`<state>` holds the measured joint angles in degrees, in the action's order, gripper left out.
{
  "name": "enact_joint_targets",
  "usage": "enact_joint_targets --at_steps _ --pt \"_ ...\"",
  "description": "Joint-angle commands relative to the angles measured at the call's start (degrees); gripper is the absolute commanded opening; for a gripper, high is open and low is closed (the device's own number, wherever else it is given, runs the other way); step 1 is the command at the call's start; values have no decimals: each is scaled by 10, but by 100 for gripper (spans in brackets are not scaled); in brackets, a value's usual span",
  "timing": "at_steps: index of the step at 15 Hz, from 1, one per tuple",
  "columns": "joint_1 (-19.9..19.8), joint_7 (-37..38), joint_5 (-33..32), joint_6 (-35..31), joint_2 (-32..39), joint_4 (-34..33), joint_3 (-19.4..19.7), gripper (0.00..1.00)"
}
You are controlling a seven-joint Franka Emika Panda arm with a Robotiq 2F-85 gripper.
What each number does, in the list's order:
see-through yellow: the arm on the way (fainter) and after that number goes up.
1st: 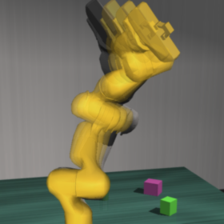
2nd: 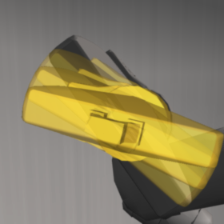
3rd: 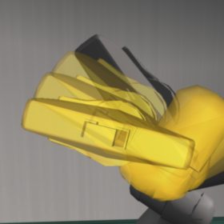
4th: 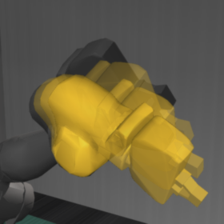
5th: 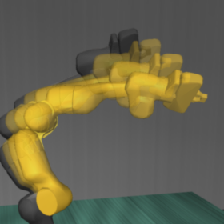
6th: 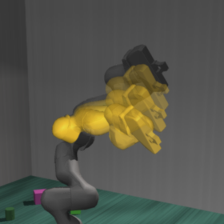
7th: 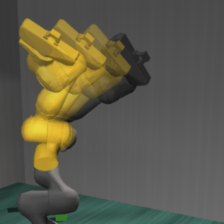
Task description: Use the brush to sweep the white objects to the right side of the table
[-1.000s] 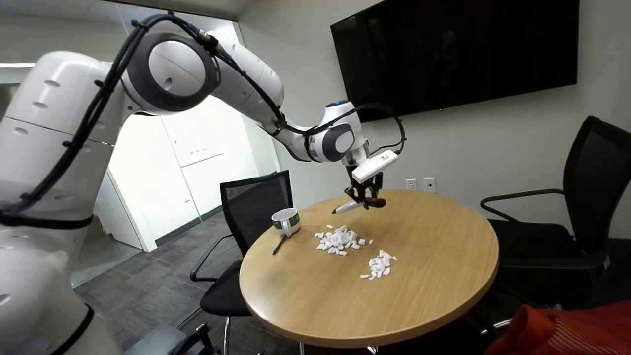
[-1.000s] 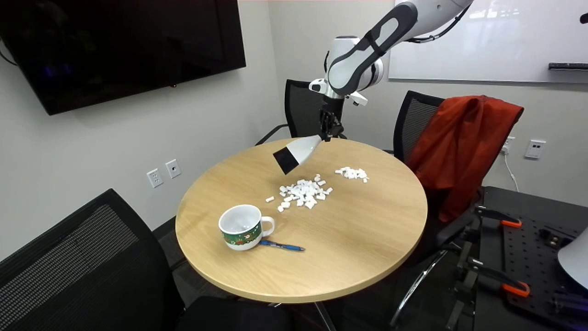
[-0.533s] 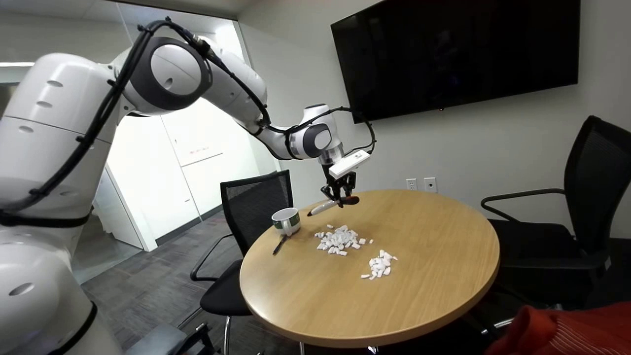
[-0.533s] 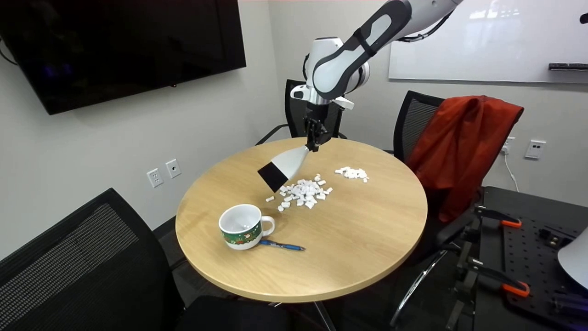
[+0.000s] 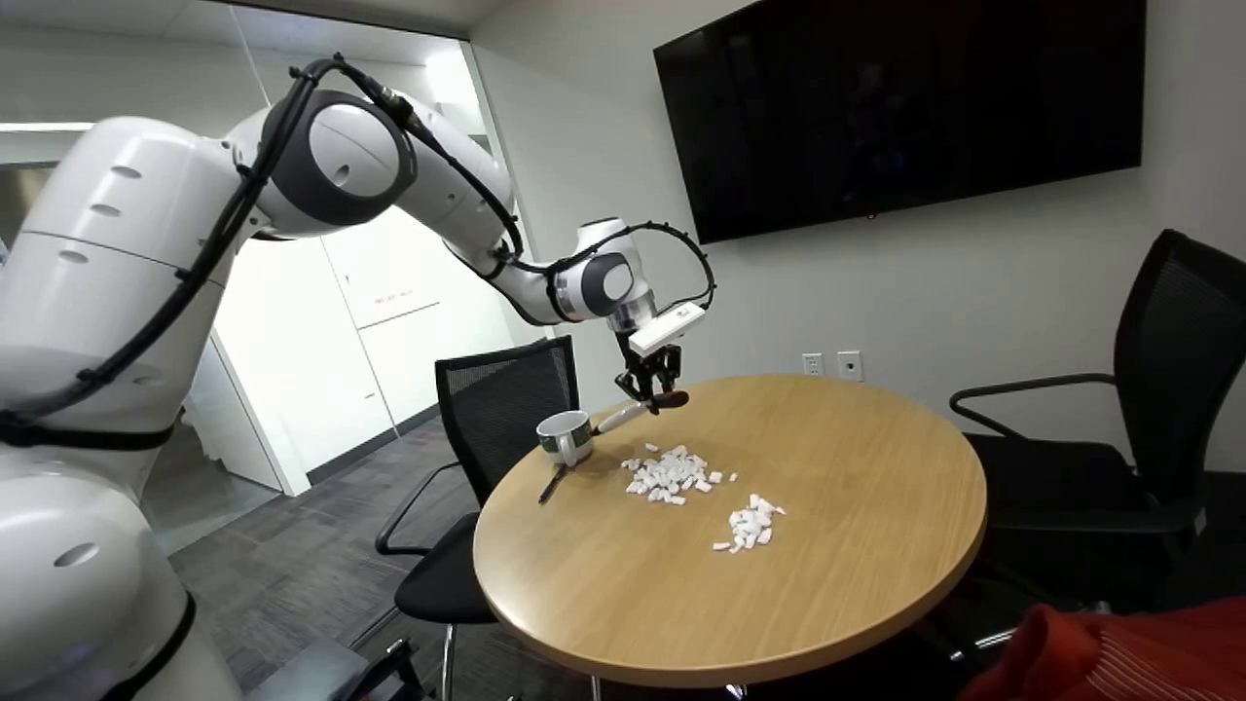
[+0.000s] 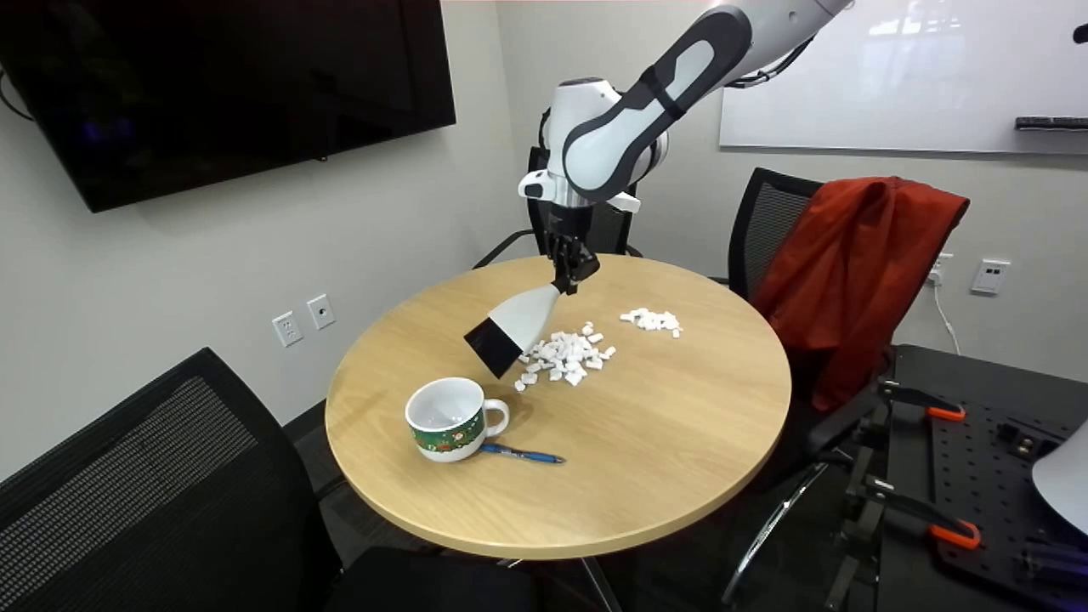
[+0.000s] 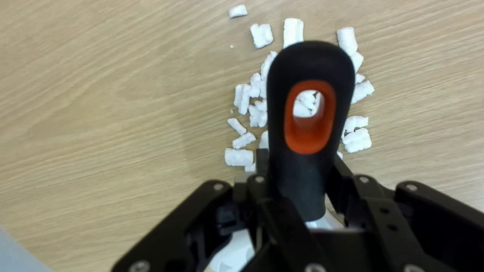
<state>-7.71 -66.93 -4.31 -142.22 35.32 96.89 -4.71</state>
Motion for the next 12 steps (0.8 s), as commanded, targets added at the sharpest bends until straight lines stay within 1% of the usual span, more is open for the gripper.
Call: enact_joint_targets --at_steps 1,5,12 --pt "11 23 -15 9 22 -32 13 13" --pt "11 27 -16 16 50 -55 17 13" --pt "16 59 -35 18 84 -76 28 13"
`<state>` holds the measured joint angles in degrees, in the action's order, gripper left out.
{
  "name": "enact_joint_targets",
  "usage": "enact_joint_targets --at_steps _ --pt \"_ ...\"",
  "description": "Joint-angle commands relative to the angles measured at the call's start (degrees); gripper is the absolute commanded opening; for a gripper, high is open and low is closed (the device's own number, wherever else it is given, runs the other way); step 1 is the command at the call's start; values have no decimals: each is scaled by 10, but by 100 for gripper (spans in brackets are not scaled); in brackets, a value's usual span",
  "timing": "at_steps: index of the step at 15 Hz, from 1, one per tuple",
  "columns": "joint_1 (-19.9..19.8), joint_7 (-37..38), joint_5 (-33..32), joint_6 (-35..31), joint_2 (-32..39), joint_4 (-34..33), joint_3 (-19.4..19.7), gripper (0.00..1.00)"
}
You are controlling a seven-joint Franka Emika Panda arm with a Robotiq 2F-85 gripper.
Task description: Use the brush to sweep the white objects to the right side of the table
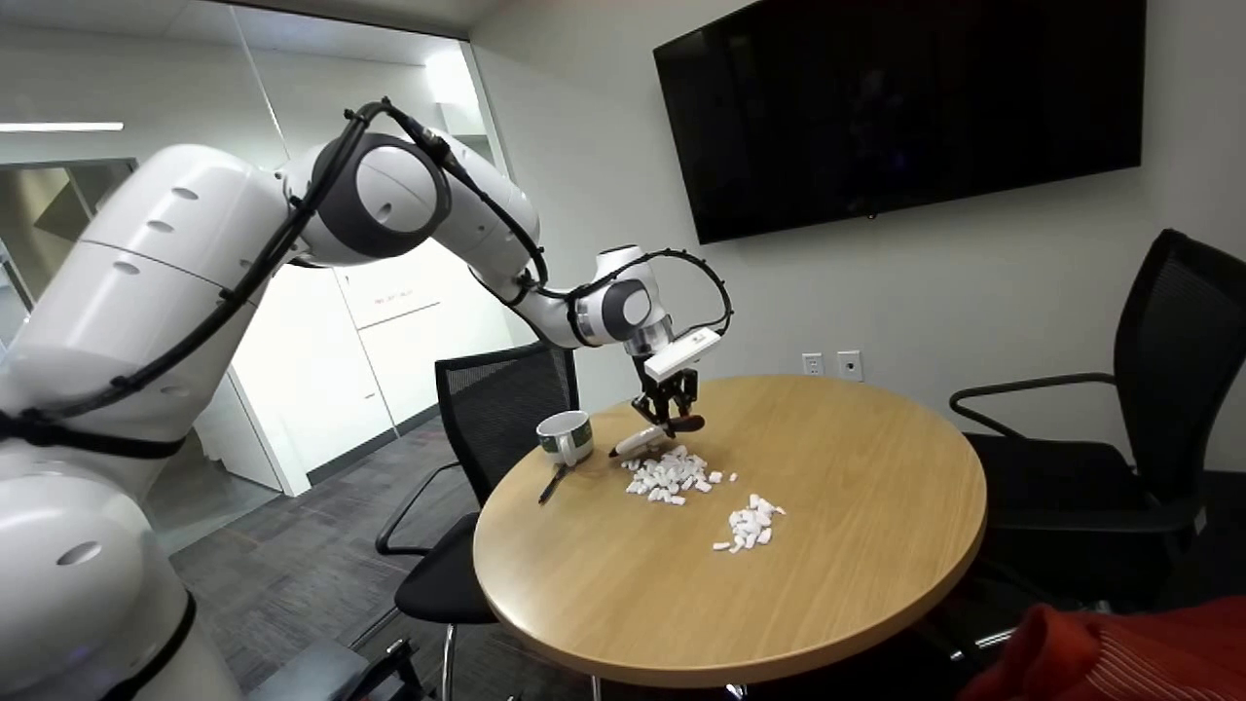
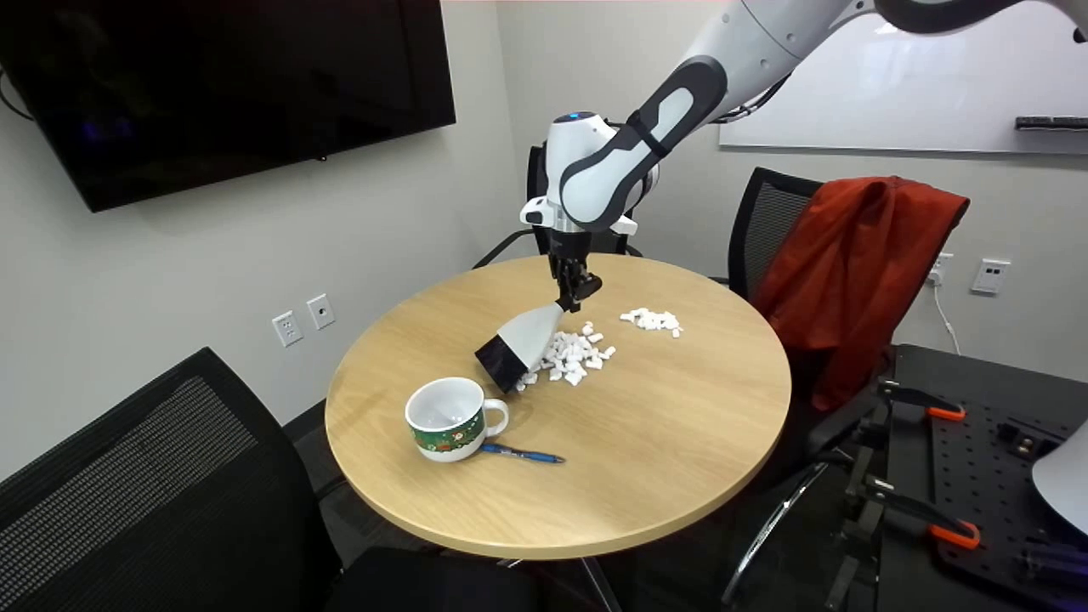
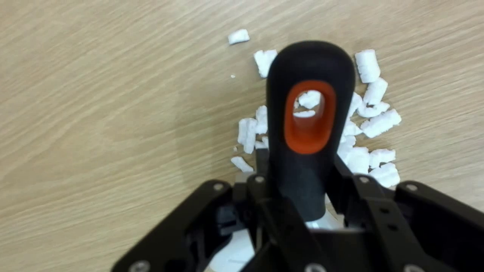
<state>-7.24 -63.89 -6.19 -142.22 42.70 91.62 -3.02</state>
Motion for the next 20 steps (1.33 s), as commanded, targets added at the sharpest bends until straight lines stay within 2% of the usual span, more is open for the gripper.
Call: enact_joint_targets --at_steps 1,8,15,20 --pt "11 33 -19 19 13 -25 12 13" --pt "19 85 -69 33 -7 7 45 13" --pt "-7 58 -92 136 -39 30 58 13" --pt "-25 69 -116 175 -55 46 85 13"
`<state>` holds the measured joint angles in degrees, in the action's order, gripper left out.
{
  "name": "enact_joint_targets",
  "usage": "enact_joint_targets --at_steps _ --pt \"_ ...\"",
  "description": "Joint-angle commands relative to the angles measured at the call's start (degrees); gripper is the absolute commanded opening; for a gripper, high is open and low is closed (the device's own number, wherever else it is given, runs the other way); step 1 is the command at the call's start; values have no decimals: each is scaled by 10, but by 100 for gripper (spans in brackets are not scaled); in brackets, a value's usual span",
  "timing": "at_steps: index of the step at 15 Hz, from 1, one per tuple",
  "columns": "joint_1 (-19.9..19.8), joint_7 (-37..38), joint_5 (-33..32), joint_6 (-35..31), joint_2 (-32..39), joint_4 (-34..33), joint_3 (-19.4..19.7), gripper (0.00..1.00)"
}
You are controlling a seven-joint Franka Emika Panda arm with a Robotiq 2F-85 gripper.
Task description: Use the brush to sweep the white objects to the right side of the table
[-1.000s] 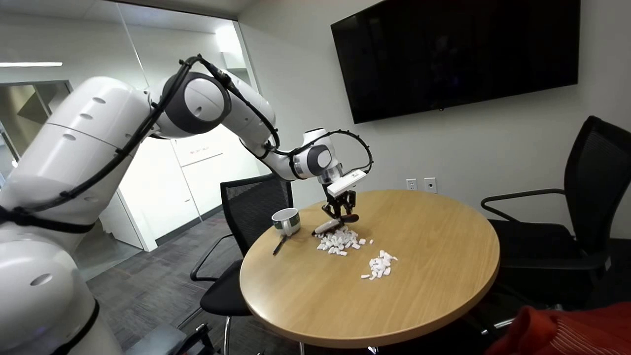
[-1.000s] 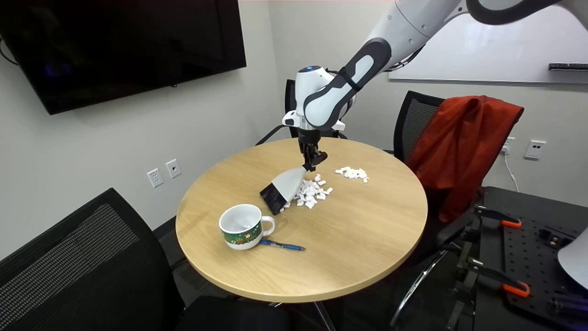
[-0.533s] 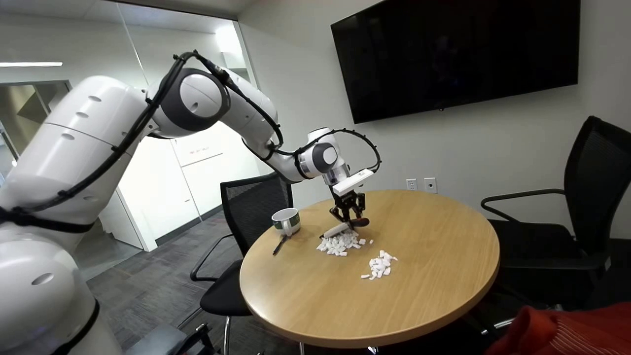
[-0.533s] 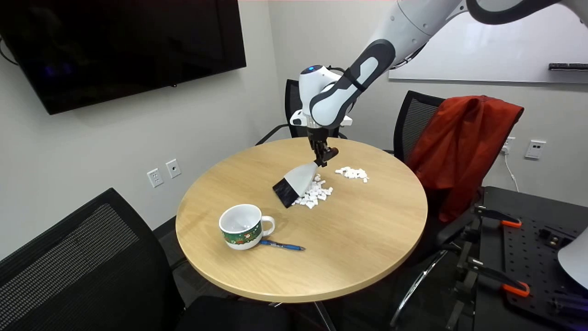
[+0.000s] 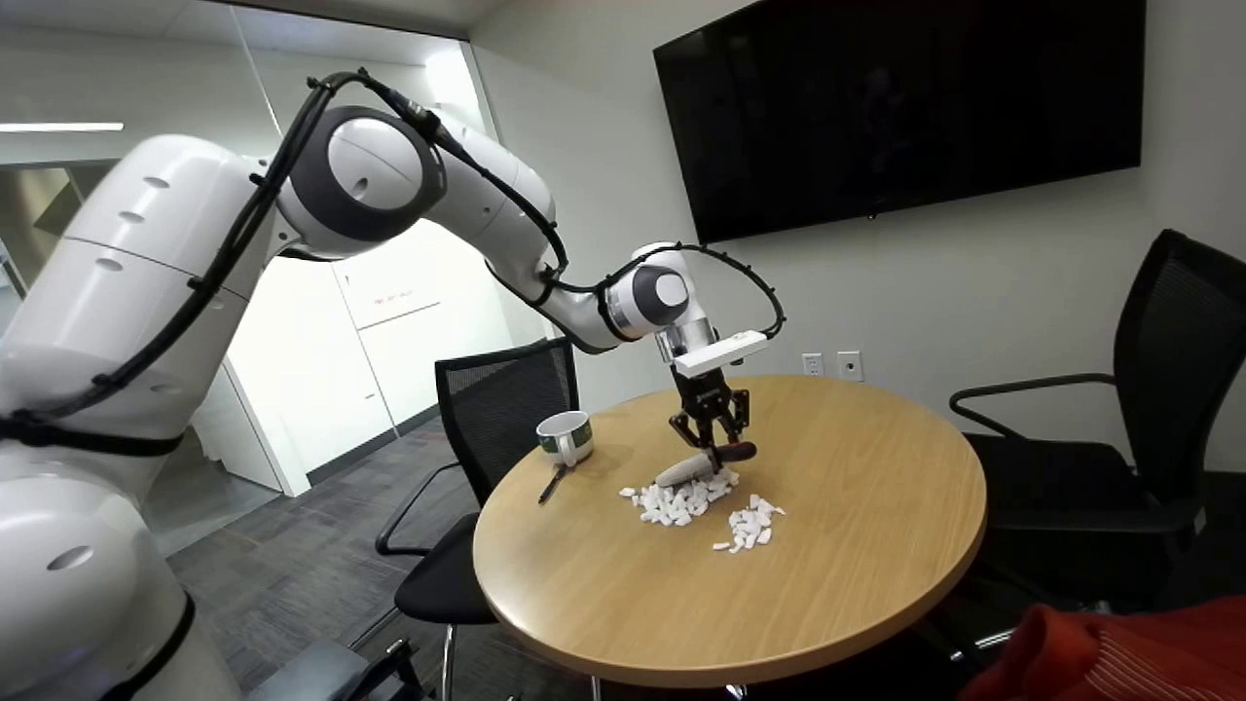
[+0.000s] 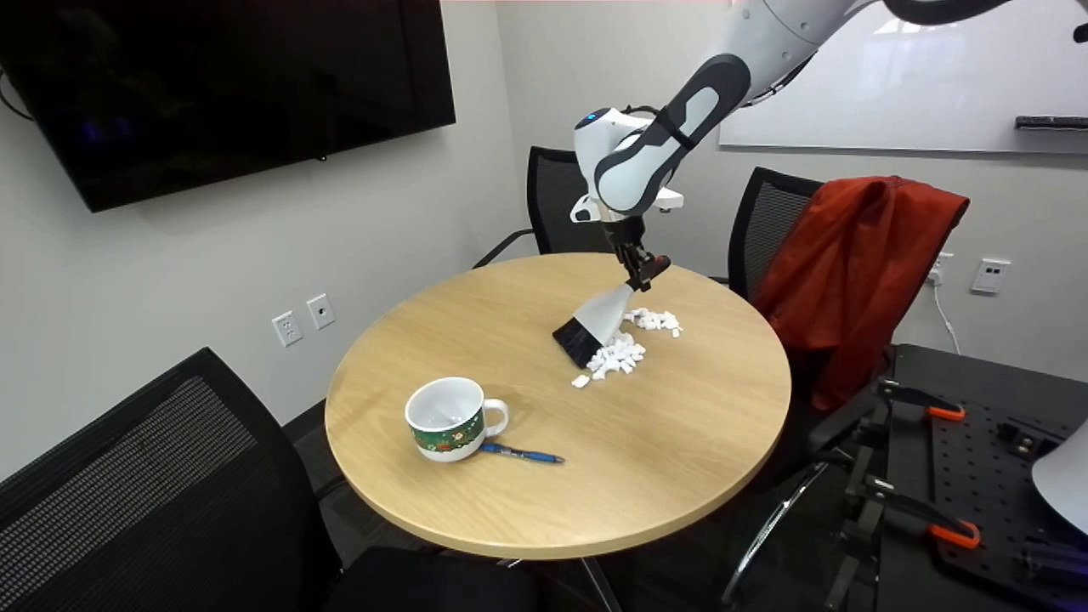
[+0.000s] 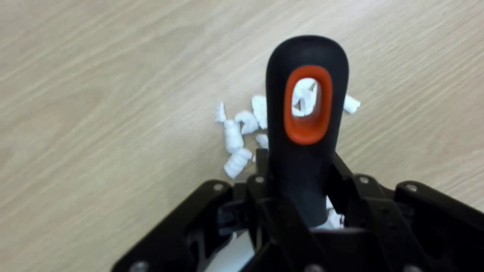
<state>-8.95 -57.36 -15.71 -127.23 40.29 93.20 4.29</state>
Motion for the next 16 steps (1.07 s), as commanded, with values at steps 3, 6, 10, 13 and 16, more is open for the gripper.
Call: enact_joint_targets --at_steps 3,6,10,13,16 --pt "-20 7 -33 45 -33 31 28 13" --pt "-28 7 -48 77 -34 29 43 13" --pt "-43 -3 -60 70 -59 50 44 13" --pt "-59 -34 -48 5 -94 82 26 13" --pt "-68 -73 -26 -48 -120 104 2 13"
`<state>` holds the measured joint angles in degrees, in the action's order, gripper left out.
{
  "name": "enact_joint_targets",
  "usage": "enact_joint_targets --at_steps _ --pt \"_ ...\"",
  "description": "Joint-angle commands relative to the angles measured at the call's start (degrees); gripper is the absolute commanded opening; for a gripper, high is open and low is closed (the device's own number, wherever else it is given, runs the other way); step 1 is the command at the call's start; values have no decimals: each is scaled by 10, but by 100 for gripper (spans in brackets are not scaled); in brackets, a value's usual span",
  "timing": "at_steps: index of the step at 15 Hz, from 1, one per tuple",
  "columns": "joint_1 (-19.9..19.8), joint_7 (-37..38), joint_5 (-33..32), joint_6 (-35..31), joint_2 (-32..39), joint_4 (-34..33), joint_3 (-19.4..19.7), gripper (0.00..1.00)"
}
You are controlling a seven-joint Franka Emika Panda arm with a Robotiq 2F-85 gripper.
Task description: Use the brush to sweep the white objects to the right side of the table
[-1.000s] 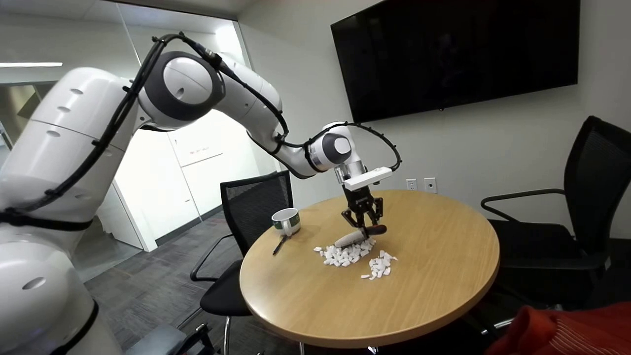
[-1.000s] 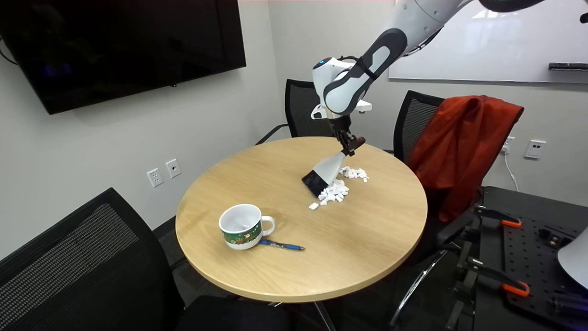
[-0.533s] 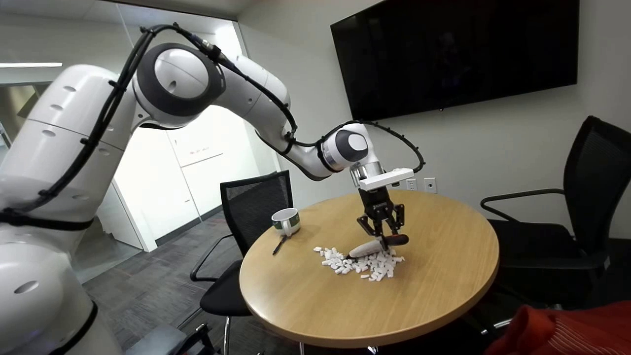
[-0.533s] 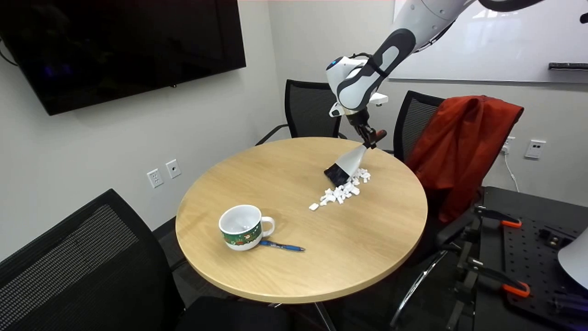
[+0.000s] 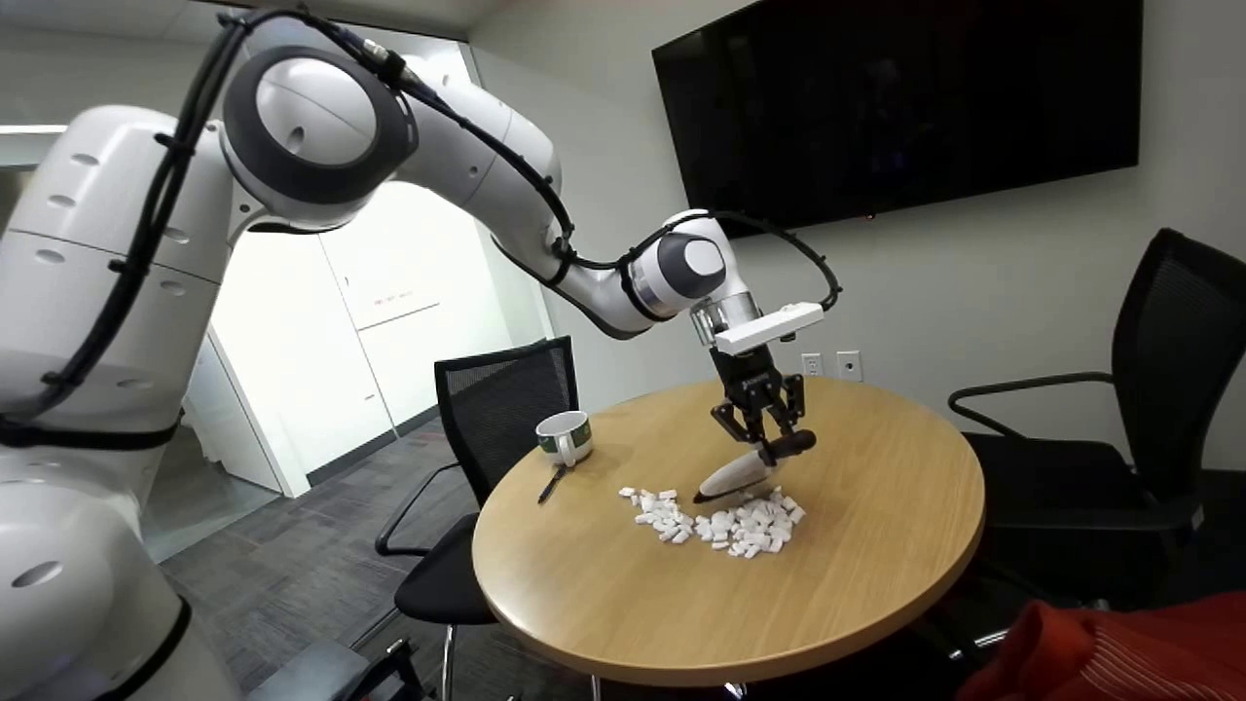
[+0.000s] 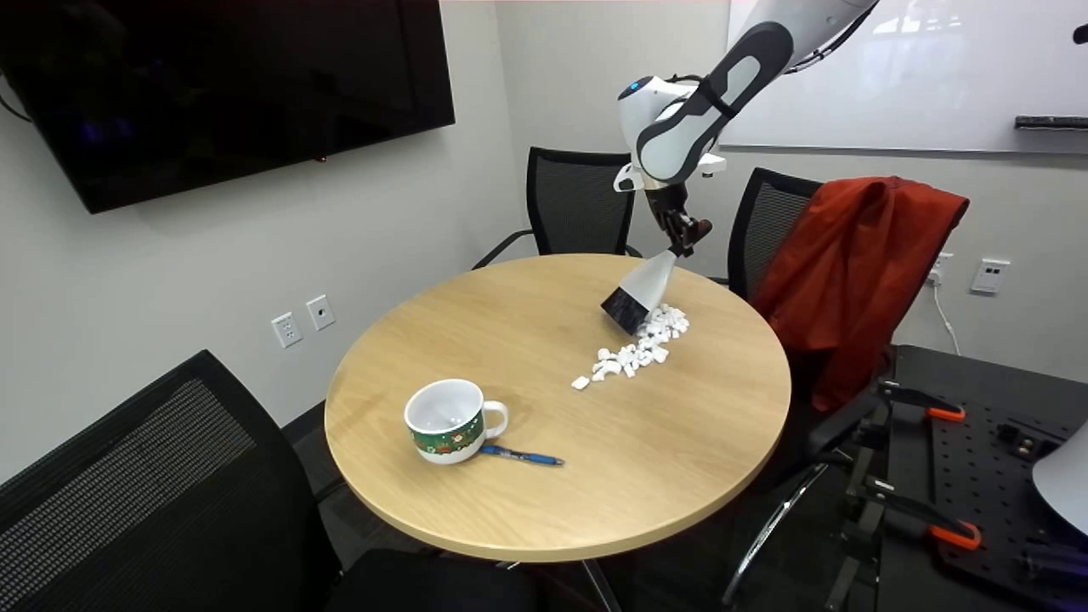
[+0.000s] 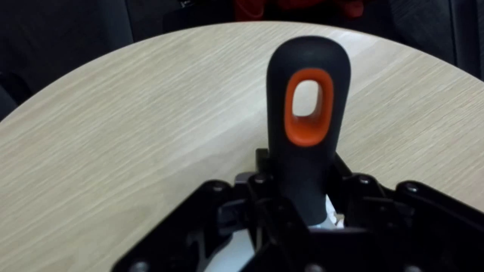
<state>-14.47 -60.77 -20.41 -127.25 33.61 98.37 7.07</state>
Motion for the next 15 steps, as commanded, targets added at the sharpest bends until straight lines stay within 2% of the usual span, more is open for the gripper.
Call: enact_joint_targets --at_steps 1,5,9,11,15 --pt "-17 -60 38 -65 -59 59 -39 13" --pt "-22 -164 104 -112 -71 83 -87 13" --pt "-8 -250 149 -124 -52 86 -124 13" --pt "3 -268 158 -118 -41 83 -132 13" --pt "33 -261 129 -115 -31 88 -115 13"
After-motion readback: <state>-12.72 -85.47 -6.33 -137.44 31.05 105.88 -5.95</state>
